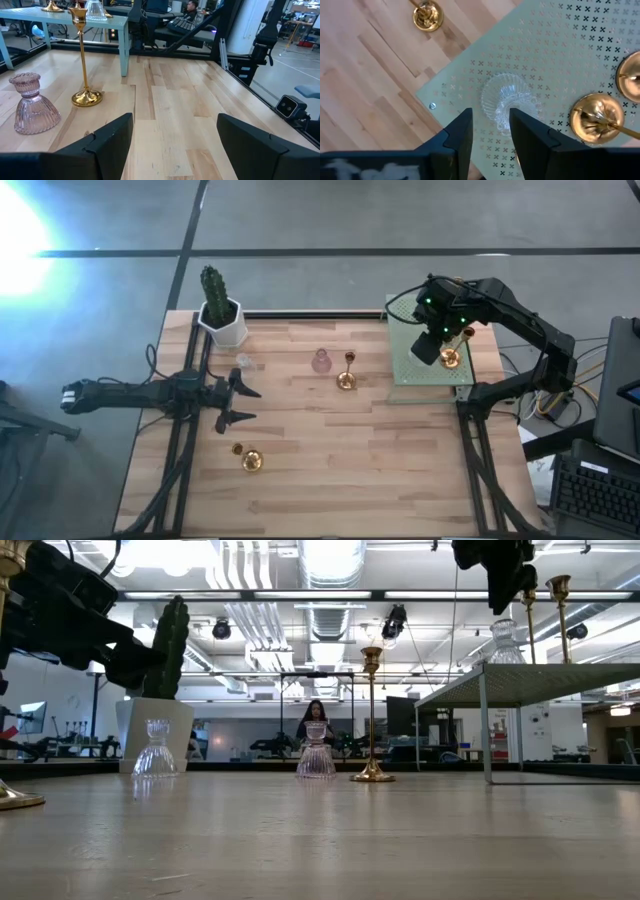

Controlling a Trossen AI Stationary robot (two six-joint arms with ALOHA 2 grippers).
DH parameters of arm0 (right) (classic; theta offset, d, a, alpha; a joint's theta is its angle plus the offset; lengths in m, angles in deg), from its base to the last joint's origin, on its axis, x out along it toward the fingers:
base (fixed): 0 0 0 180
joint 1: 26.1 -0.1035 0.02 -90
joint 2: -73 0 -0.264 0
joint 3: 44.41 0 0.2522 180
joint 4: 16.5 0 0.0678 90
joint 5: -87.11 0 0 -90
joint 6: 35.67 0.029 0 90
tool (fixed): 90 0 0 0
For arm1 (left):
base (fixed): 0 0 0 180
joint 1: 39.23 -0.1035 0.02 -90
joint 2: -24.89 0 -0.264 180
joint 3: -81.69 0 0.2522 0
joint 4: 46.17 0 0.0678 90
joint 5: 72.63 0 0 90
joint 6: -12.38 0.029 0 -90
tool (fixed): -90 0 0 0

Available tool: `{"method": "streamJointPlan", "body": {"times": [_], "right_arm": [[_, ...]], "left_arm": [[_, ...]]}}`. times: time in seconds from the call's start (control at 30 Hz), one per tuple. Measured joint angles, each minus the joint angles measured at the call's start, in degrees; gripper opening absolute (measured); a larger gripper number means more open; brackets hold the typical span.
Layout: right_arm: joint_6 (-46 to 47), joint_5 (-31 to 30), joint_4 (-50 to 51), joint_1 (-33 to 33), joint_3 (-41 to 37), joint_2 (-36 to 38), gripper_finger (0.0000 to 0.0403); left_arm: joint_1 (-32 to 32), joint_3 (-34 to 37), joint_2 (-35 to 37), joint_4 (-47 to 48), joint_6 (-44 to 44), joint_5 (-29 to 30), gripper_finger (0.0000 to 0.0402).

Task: Pick & Place candle stick holders
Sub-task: Put the bottom transparent glass candle holder on the shelf

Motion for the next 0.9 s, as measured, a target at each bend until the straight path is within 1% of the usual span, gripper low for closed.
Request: {"method": "streamJointPlan", "body": {"times": [0.2,0.43,0.5,0.77,0.9], "right_arm": [[1.7,0.9,0.0,0.0,0.0,0.0,0.0132],[6.3,0.8,0.0,-0.1,-0.6,0.0,0.0123],[6.1,0.9,0.0,-0.1,-1.4,0.0,0.0121],[-5.3,0.6,0.0,-0.8,-3.3,0.0,0.0118],[-11.9,-2.0,0.0,-0.8,-3.2,0.5,0.0114]], "left_arm": [[0.0,0.0,0.0,0.0,0.0,0.0,0.0294],[0.0,0.0,0.0,0.0,0.0,0.0,0.0294],[0.0,0.0,0.0,0.0,0.0,0.0,0.0294],[0.0,0.0,0.0,0.0,0.0,0.0,0.0294],[0.0,0.0,0.0,0.0,0.0,0.0,0.0294]]}}
